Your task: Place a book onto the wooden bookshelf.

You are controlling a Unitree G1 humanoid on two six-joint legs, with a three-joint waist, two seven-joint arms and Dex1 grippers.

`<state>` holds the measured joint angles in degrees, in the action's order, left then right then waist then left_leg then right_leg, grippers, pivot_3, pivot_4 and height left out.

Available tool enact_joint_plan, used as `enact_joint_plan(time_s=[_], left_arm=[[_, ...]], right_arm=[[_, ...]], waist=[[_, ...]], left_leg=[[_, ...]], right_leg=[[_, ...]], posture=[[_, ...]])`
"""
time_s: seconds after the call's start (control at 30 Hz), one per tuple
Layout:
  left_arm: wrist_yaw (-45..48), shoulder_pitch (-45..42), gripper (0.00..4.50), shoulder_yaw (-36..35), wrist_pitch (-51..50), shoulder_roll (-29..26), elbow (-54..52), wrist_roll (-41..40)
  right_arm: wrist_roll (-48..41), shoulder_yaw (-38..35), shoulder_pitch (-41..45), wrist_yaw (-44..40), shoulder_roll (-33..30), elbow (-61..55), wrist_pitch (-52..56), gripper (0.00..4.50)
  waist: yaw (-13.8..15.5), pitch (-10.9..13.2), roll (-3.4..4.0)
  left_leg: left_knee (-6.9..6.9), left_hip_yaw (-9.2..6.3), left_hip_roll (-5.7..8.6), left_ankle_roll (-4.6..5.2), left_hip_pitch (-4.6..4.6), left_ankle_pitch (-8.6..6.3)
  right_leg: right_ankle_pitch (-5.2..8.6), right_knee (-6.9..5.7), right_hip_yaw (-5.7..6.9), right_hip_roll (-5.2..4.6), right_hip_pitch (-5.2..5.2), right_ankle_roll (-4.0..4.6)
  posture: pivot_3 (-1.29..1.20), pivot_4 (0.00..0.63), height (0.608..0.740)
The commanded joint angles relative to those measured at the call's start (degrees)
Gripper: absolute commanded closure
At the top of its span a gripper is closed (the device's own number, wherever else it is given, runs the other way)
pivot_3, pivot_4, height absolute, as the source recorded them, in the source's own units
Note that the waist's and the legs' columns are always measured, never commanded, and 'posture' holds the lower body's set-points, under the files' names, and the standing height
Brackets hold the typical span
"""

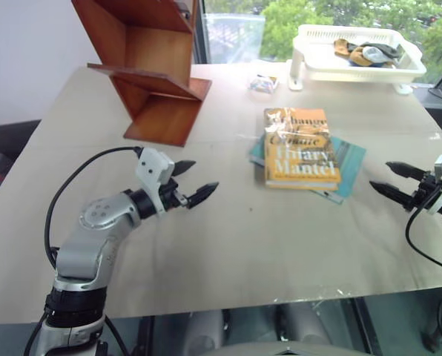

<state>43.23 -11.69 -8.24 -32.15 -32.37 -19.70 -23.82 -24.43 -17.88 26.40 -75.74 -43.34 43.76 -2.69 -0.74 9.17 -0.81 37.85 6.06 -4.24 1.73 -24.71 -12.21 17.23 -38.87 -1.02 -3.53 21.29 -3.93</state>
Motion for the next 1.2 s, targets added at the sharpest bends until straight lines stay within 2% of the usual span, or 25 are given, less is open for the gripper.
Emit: enact_joint_plan(time_s=[0.03,0.23,0.73,0.87,1.1,1.2], left_arm=[[-0.1,0.1,0.06,-0.8,0.4,-0.6,-2.5,-1.4],[0.4,-0.3,0.06,-0.2,0.9,-0.7,-1.7,-2.1],[2.1,-3.2,0.06,0.4,0.8,-2.1,-0.2,-2.3],[5.3,-4.3,0.06,1.4,2.1,-6.4,1.6,-0.2],[14.4,-10.1,0.06,-5.6,-5.8,-13.8,2.0,-13.5],[19.1,-10.7,0.06,-6.8,-6.5,-18.0,2.3,-16.0]], right_arm=[[0.5,0.2,1.8,-2.2,-0.8,1.5,-1.4,0.00],[1.4,1.2,2.2,-4.7,-0.8,2.8,-1.8,0.00],[1.8,0.4,1.8,-3.2,-1.4,2.8,-2.8,0.00],[2.2,0.3,3.8,-1.4,-1.5,4.4,-1.9,0.00],[3.7,0.1,12.0,6.7,-0.4,10.7,-1.7,0.00],[4.7,0.4,16.1,10.4,0.7,13.9,-1.1,0.00]], waist=[[0.0,0.0,0.00],[0.1,0.0,0.01],[0.0,0.0,0.01],[0.0,0.0,0.01],[-0.2,0.1,-0.03],[-0.4,0.1,-0.03]], left_leg=[[0.00,0.00,0.00,0.00,0.00,0.00],[-0.02,0.01,0.00,0.00,0.00,0.00],[-0.03,0.01,0.00,0.00,0.00,0.00],[-0.05,0.03,0.00,-0.01,0.00,0.00],[-0.12,0.08,-0.01,-0.02,-0.04,0.01],[-0.23,0.15,-0.01,-0.04,-0.02,0.02]], right_leg=[[0.00,0.00,0.00,0.00,0.00,0.00],[0.00,0.01,-0.01,0.00,0.01,0.00],[0.00,0.01,0.00,-0.01,0.01,0.00],[0.00,0.02,-0.01,-0.01,0.02,0.00],[0.00,0.00,-0.06,-0.01,0.14,0.01],[0.01,0.03,-0.11,-0.01,0.20,0.01]], posture=[[0.00,0.150,0.740],[0.00,0.150,0.740],[0.00,0.150,0.740],[0.00,0.150,0.740],[0.00,0.150,0.740],[0.00,0.150,0.740]])
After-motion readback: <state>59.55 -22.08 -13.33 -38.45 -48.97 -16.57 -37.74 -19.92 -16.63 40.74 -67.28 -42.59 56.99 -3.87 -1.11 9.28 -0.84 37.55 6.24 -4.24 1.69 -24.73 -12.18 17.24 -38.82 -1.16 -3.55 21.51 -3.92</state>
